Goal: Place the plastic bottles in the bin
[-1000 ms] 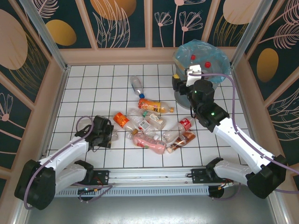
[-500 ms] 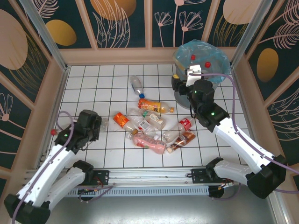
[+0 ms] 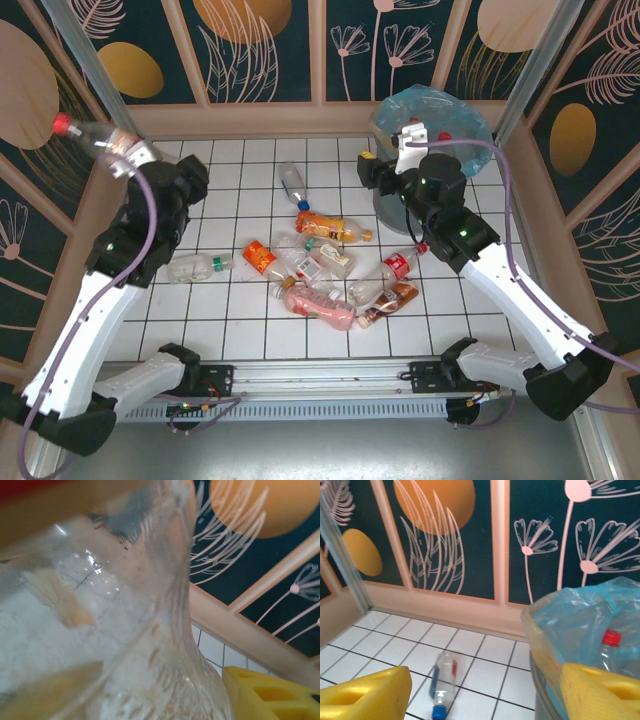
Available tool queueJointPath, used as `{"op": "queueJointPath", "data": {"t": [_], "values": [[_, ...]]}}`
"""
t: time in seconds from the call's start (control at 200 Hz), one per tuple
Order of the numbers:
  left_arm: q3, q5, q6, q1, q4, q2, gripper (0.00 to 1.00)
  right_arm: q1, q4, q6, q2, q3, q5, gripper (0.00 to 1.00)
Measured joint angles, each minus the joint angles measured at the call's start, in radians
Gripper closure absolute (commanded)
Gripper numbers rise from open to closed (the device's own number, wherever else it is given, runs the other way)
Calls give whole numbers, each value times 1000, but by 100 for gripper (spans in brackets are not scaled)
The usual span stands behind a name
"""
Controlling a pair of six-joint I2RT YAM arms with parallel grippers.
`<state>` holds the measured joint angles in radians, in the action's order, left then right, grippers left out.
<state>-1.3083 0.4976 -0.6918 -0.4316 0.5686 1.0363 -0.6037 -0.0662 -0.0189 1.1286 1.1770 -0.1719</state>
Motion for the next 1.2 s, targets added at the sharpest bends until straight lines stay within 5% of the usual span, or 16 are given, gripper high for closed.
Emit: {"op": "queueJointPath", "data": {"t": [0.23,0.56,0.671,1.196], "values": [[0,37,340,-235,-139,166,59,0,-65,31,0,77,121,26],[82,26,690,-399,-228,232,61,0,-36,89,-5,111,294,34],[119,0,749,-444,-235,250,61,0,-32,112,0,126,326,41],[144,-53,822,-502,-286,282,62,10,-127,247,227,425,558,40]]}}
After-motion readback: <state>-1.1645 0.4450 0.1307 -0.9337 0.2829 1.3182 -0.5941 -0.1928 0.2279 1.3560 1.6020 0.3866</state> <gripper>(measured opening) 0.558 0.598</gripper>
